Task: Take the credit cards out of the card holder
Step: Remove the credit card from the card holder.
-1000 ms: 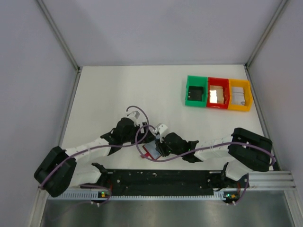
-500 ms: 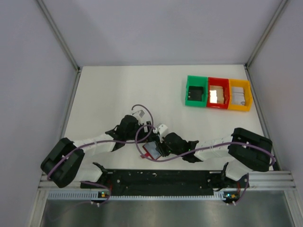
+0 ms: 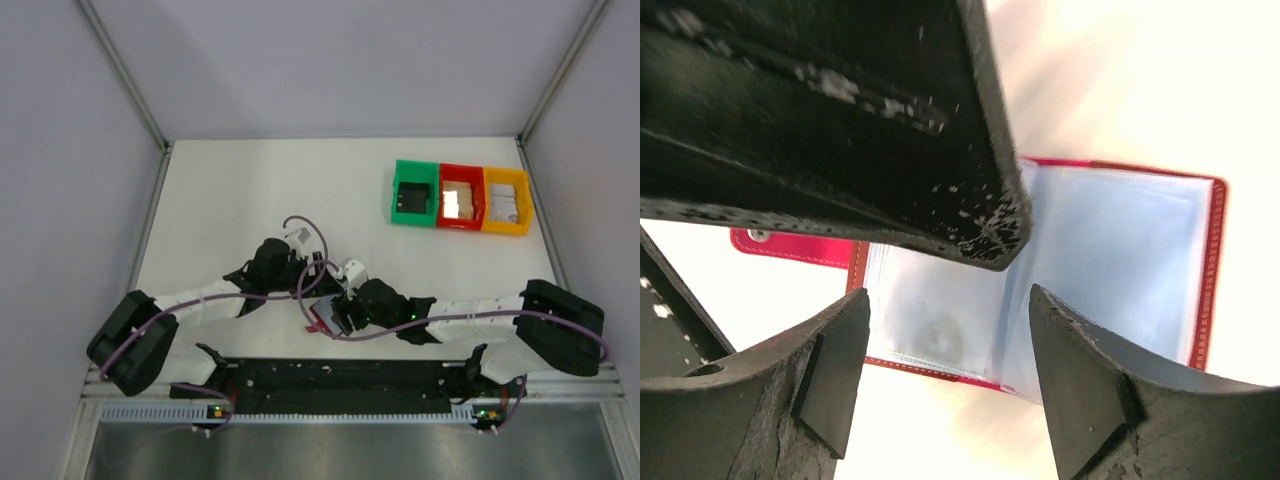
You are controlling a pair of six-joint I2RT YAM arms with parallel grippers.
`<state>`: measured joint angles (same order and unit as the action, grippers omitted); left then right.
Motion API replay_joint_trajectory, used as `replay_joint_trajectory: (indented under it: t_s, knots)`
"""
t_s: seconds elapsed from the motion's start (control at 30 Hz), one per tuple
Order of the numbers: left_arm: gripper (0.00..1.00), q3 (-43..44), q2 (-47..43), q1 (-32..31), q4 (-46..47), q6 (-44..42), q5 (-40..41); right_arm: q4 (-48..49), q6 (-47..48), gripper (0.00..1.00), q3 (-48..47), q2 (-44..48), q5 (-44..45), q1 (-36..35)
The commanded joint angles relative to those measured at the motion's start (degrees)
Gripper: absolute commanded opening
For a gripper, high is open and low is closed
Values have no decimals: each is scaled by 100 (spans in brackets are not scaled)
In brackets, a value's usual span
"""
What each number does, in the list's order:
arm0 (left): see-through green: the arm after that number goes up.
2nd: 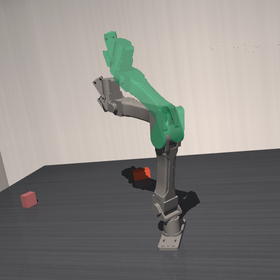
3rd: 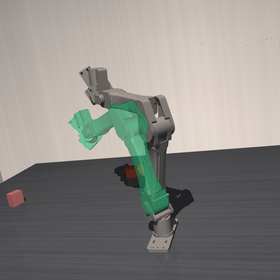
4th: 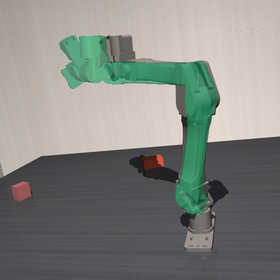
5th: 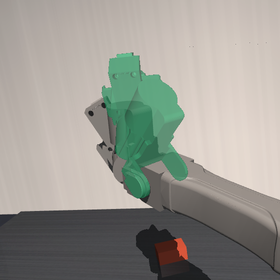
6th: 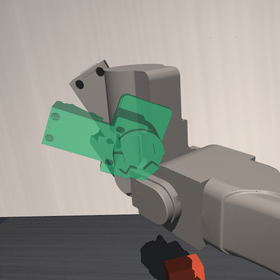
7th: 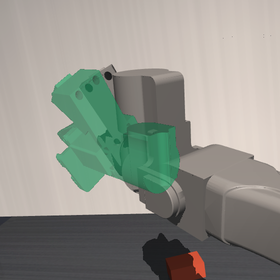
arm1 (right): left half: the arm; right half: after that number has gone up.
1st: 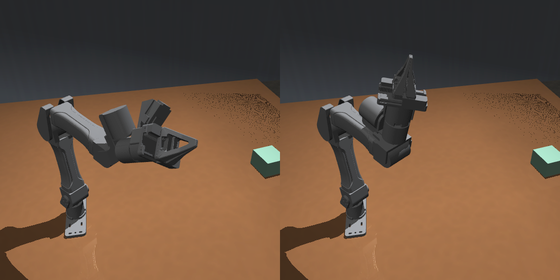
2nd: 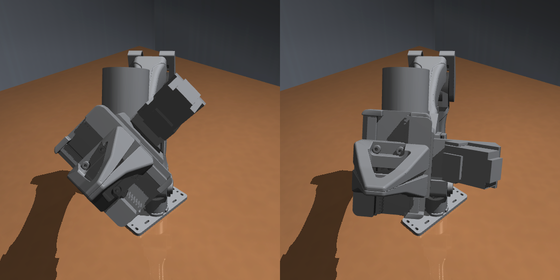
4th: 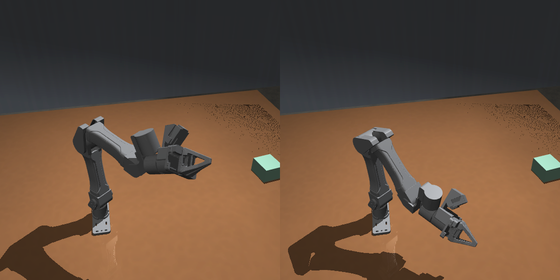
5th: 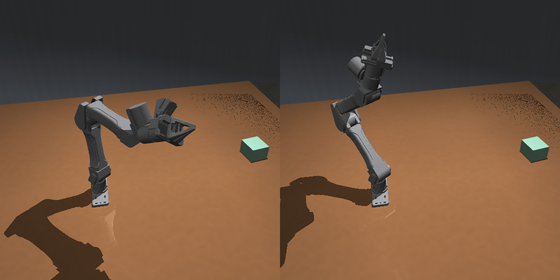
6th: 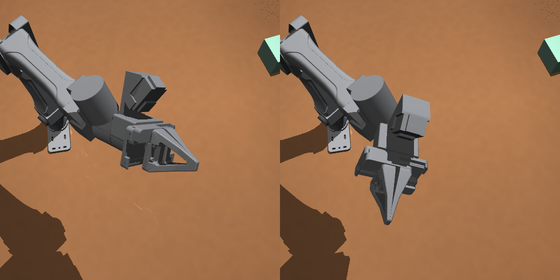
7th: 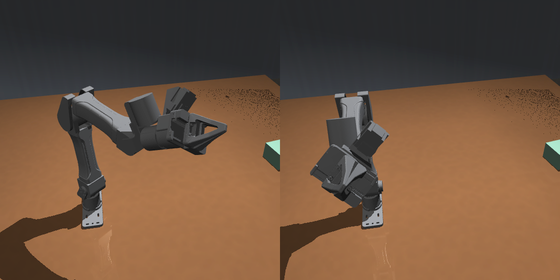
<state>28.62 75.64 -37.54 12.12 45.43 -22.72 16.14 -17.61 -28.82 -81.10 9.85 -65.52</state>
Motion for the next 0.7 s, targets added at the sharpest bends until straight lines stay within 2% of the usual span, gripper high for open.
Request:
replay_joint_trajectory:
  t_s: [0.0,0.43,0.67]
  knots:
    - [79,205,83,10,378,115,-232,-234,99,66,-10,639,360,100]
    - [80,399,425,-130,546,282,-417,-304,223,68,271,885,307,118]
    - [80,276,31,-166,-392,28,302,-366,126,69,570,1499,755,127]
